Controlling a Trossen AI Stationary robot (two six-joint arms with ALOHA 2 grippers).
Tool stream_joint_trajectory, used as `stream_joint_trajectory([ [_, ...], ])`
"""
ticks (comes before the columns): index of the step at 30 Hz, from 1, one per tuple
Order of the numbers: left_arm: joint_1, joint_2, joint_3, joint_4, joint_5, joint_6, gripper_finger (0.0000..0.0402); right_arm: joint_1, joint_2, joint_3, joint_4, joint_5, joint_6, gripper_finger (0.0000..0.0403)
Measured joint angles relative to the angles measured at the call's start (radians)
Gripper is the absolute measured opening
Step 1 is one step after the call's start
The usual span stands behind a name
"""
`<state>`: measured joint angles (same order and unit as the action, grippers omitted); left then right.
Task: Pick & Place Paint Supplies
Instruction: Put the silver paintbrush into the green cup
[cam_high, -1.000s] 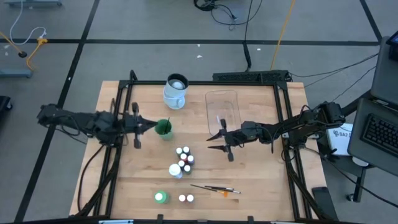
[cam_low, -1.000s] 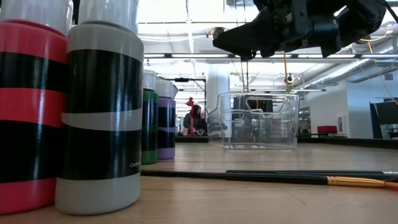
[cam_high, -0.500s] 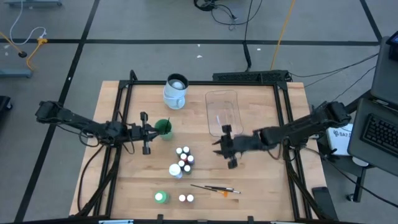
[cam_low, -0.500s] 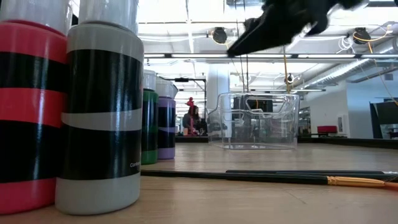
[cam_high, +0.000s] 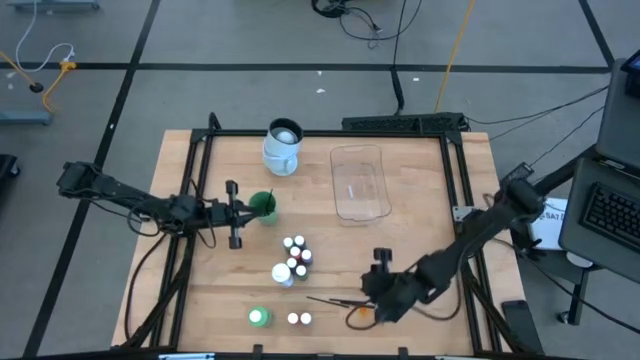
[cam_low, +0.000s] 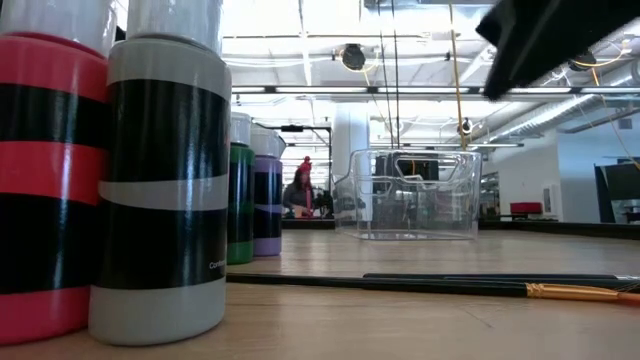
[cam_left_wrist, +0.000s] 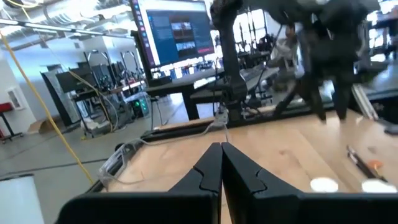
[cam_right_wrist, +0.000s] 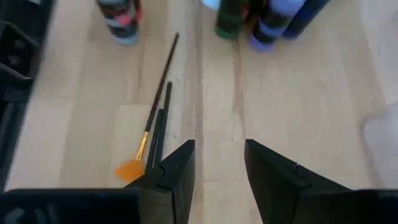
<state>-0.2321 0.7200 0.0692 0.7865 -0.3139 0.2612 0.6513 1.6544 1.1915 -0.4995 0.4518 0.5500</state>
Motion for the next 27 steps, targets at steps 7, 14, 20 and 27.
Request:
stream_joint_trajectory([
  [7,0.0,0.0,0.0,-0.024,0.002,-0.007,0.001,0.052,0.13,0.108,-0.221,-0.137,0.316,0.0151],
  [14,0.001,0.0,0.0,-0.018,0.002,0.046,0.001,0.107,0.184,0.112,-0.231,-0.221,0.422,0.0173],
  [20,0.001,0.0,0.0,-0.013,0.001,0.05,0.001,0.131,0.221,0.112,-0.228,-0.278,0.46,0.017],
  [27,0.001,0.0,0.001,-0.012,-0.001,0.051,0.001,0.107,0.296,0.117,-0.224,-0.378,0.452,0.0154],
])
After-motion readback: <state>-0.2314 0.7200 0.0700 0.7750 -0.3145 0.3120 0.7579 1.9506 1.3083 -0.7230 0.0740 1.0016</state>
